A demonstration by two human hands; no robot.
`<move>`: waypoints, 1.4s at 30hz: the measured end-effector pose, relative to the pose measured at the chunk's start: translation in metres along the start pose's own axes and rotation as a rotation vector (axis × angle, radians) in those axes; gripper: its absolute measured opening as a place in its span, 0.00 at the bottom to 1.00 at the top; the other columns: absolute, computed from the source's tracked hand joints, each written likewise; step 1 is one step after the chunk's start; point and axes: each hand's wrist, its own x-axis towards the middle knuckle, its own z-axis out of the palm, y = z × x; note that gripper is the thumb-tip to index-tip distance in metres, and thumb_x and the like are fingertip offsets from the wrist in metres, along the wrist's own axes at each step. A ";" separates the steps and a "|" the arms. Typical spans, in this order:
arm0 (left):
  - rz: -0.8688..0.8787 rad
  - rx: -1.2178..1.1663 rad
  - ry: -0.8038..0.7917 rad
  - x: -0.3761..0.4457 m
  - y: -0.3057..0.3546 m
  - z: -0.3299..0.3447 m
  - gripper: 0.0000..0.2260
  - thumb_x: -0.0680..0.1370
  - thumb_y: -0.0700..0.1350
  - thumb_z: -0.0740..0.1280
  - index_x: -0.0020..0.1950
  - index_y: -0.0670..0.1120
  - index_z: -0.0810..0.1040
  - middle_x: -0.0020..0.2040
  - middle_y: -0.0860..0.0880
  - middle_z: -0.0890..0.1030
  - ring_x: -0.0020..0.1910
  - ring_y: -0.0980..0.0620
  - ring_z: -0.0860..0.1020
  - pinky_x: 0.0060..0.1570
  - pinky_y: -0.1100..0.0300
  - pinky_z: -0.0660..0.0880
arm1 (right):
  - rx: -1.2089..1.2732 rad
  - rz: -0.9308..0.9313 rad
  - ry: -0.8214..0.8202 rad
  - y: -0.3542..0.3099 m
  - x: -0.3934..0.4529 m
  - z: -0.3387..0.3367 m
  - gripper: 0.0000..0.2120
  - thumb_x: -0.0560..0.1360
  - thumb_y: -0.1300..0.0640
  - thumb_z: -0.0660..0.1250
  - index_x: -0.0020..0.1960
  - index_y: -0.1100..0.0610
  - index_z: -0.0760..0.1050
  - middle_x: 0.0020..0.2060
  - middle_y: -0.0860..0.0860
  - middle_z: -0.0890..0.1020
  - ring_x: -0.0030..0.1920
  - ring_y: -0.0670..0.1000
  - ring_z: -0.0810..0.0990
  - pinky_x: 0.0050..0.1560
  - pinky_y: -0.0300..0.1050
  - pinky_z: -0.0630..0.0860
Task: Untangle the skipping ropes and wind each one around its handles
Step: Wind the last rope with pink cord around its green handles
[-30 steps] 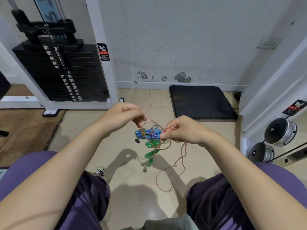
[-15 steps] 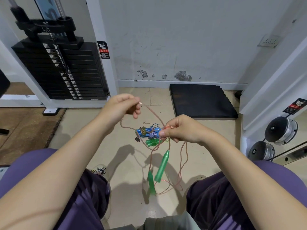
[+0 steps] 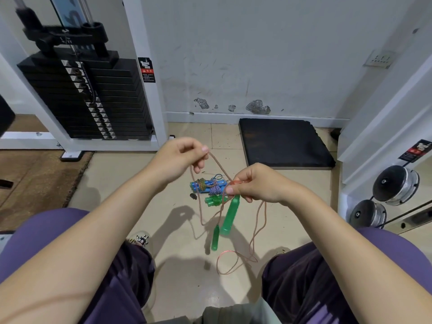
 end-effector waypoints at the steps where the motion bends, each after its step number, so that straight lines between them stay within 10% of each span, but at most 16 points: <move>1: -0.014 0.013 0.010 0.000 0.002 -0.003 0.11 0.80 0.42 0.66 0.39 0.42 0.78 0.31 0.48 0.79 0.29 0.51 0.74 0.37 0.62 0.73 | 0.004 -0.005 0.016 0.001 0.000 -0.002 0.11 0.75 0.53 0.72 0.34 0.50 0.81 0.21 0.47 0.73 0.22 0.42 0.65 0.26 0.31 0.61; 9: -0.086 0.273 -0.338 -0.013 -0.003 0.020 0.12 0.78 0.47 0.71 0.39 0.40 0.82 0.33 0.45 0.81 0.30 0.49 0.76 0.38 0.52 0.74 | -0.045 -0.009 -0.037 0.000 0.003 0.008 0.11 0.73 0.53 0.74 0.33 0.52 0.81 0.21 0.47 0.73 0.24 0.43 0.65 0.27 0.36 0.61; 20: -0.132 0.092 -0.164 -0.007 0.004 0.004 0.11 0.81 0.45 0.64 0.41 0.42 0.76 0.29 0.50 0.75 0.26 0.52 0.71 0.38 0.57 0.71 | 0.038 -0.008 0.076 0.006 0.007 0.003 0.07 0.73 0.55 0.74 0.47 0.58 0.82 0.31 0.57 0.79 0.27 0.46 0.71 0.27 0.33 0.67; 26: -0.093 0.216 -0.186 -0.009 0.001 0.006 0.06 0.77 0.46 0.71 0.42 0.45 0.83 0.29 0.55 0.77 0.29 0.58 0.72 0.33 0.67 0.69 | 0.046 -0.014 0.063 0.006 0.007 0.000 0.08 0.72 0.55 0.75 0.50 0.55 0.83 0.23 0.42 0.76 0.24 0.39 0.71 0.27 0.29 0.64; 37: -0.221 1.217 -0.241 -0.005 -0.004 -0.024 0.07 0.73 0.55 0.73 0.42 0.52 0.83 0.40 0.55 0.81 0.46 0.52 0.71 0.53 0.57 0.62 | -0.399 0.203 0.046 0.028 0.011 -0.012 0.10 0.73 0.48 0.73 0.46 0.54 0.84 0.42 0.52 0.84 0.42 0.50 0.79 0.45 0.45 0.75; 42: -0.087 0.767 -0.335 -0.006 -0.013 -0.003 0.20 0.70 0.55 0.77 0.60 0.53 0.80 0.56 0.55 0.80 0.59 0.55 0.76 0.60 0.59 0.71 | 0.108 -0.031 0.042 0.009 0.004 -0.004 0.07 0.79 0.58 0.66 0.48 0.58 0.83 0.26 0.47 0.77 0.27 0.41 0.70 0.32 0.36 0.66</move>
